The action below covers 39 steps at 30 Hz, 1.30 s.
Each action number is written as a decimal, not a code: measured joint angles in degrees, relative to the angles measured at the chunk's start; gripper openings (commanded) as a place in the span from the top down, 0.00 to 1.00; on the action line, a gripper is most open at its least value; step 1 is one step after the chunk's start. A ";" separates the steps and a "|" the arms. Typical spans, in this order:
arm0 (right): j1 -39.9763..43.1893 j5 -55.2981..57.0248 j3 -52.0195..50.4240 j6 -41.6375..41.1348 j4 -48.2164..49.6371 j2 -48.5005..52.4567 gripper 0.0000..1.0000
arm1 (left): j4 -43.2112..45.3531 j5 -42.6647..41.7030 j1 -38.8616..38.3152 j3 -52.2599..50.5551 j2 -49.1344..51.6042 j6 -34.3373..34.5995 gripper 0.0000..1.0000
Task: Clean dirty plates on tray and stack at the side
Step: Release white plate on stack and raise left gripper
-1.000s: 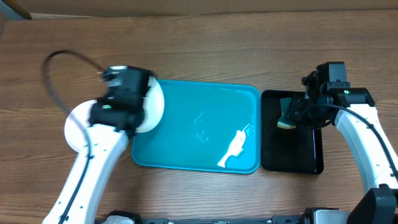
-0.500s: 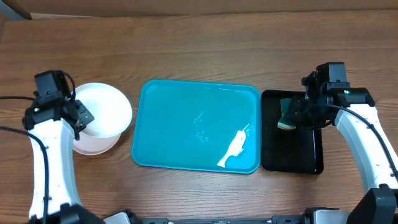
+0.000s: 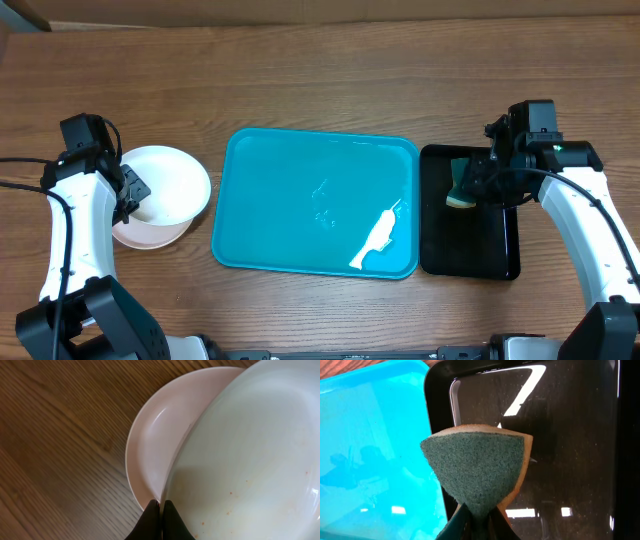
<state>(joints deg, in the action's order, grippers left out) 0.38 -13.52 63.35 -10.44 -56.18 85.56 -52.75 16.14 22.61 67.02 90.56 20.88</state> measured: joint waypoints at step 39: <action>0.00 1.79 0.00 -0.02 1.11 0.02 0.92 | -3.04 -9.01 -0.07 0.02 0.00 -0.52 0.34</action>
<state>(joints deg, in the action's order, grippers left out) 0.38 -11.73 63.35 -10.46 -55.07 85.58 -55.79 7.14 22.55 67.05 90.56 20.36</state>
